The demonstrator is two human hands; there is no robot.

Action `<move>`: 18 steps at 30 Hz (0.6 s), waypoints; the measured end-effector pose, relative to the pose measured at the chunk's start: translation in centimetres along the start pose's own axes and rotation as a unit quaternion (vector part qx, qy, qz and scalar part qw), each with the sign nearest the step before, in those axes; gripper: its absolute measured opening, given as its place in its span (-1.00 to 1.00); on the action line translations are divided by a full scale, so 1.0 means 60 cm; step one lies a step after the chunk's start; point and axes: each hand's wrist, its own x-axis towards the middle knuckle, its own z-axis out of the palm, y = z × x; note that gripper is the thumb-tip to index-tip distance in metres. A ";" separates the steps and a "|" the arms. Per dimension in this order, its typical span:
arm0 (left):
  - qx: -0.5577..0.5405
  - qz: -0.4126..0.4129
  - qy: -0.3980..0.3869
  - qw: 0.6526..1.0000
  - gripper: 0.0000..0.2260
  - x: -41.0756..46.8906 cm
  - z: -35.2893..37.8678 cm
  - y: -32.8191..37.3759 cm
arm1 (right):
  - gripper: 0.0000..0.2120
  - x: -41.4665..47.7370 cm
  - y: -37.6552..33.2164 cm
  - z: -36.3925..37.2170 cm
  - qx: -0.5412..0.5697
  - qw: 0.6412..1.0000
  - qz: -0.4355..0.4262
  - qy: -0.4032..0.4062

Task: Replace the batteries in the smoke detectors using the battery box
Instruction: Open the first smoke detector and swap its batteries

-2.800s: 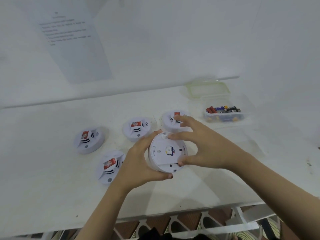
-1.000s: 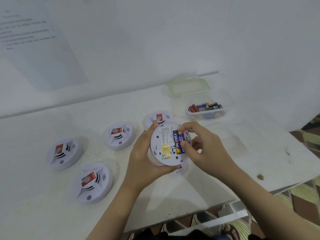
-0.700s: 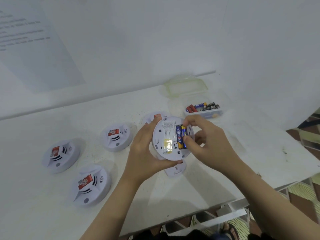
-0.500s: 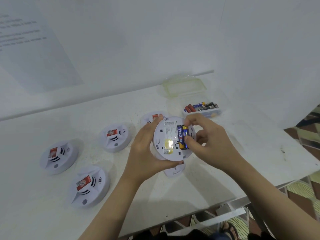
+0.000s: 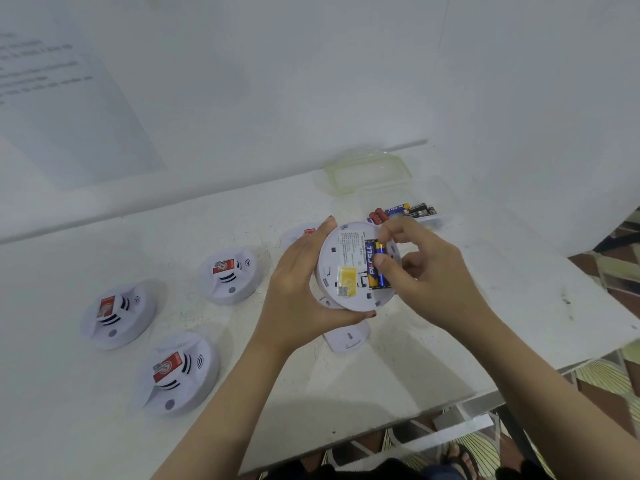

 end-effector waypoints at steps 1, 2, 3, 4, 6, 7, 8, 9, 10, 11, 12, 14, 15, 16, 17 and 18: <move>0.000 0.003 -0.001 1.000 -0.11 0.001 0.001 -0.001 | -0.79 0.000 0.001 0.000 0.001 1.000 0.001 0.002; 0.000 0.004 -0.004 1.000 -0.11 0.001 0.001 -0.002 | -0.80 -0.001 0.001 -0.001 0.002 1.000 0.003 0.004; 0.001 0.005 -0.006 1.000 -0.11 0.001 0.001 -0.003 | -0.80 -0.002 0.002 -0.001 0.001 1.000 0.004 0.004; 0.002 0.005 -0.008 1.000 -0.11 0.001 0.001 -0.003 | -0.79 -0.002 0.003 -0.001 -0.002 1.000 0.003 0.003; 0.005 0.006 -0.007 1.000 -0.11 0.000 0.002 -0.003 | -0.76 -0.003 0.004 0.000 -0.006 1.000 -0.001 -0.001; 0.006 0.006 -0.004 1.000 -0.11 -0.001 0.002 -0.002 | -0.74 -0.003 0.005 0.001 -0.004 1.000 -0.004 -0.001; 0.006 0.003 -0.002 1.000 -0.11 -0.002 0.002 -0.002 | -0.71 -0.004 0.005 0.002 -0.003 1.000 -0.009 0.002; 0.004 -0.003 0.000 1.000 -0.11 -0.002 0.002 -0.002 | -0.70 -0.004 0.006 0.003 -0.004 1.000 -0.016 0.009; 0.000 -0.012 0.004 1.000 -0.11 -0.002 0.000 -0.001 | -0.69 -0.005 0.007 0.005 -0.003 0.999 -0.026 0.019; -0.003 -0.020 0.010 1.000 -0.10 -0.001 -0.002 -0.001 | -0.70 -0.006 0.009 0.007 -0.002 0.999 -0.038 0.031; -0.004 -0.023 0.016 1.000 -0.10 0.001 -0.003 -0.001 | -0.72 -0.007 0.011 0.010 -0.001 0.998 -0.053 0.042; 0.006 -0.014 0.023 1.000 -0.10 0.005 -0.005 -0.002 | -0.69 -0.008 0.017 0.015 -0.010 0.995 -0.077 0.062; 0.011 -0.010 0.026 1.000 -0.10 0.007 -0.005 -0.002 | -0.67 -0.008 0.019 0.017 -0.014 0.994 -0.086 0.073; 0.015 -0.009 0.027 0.999 -0.09 0.009 -0.004 -0.002 | -0.66 -0.008 0.020 0.019 -0.017 0.992 -0.092 0.083; 0.017 -0.009 0.028 0.999 -0.09 0.011 -0.004 -0.002 | -0.67 -0.007 0.021 0.019 -0.017 0.991 -0.095 0.091; 0.017 -0.009 0.028 0.999 -0.09 0.012 -0.004 -0.002 | -0.69 -0.007 0.020 0.019 -0.016 0.991 -0.093 0.094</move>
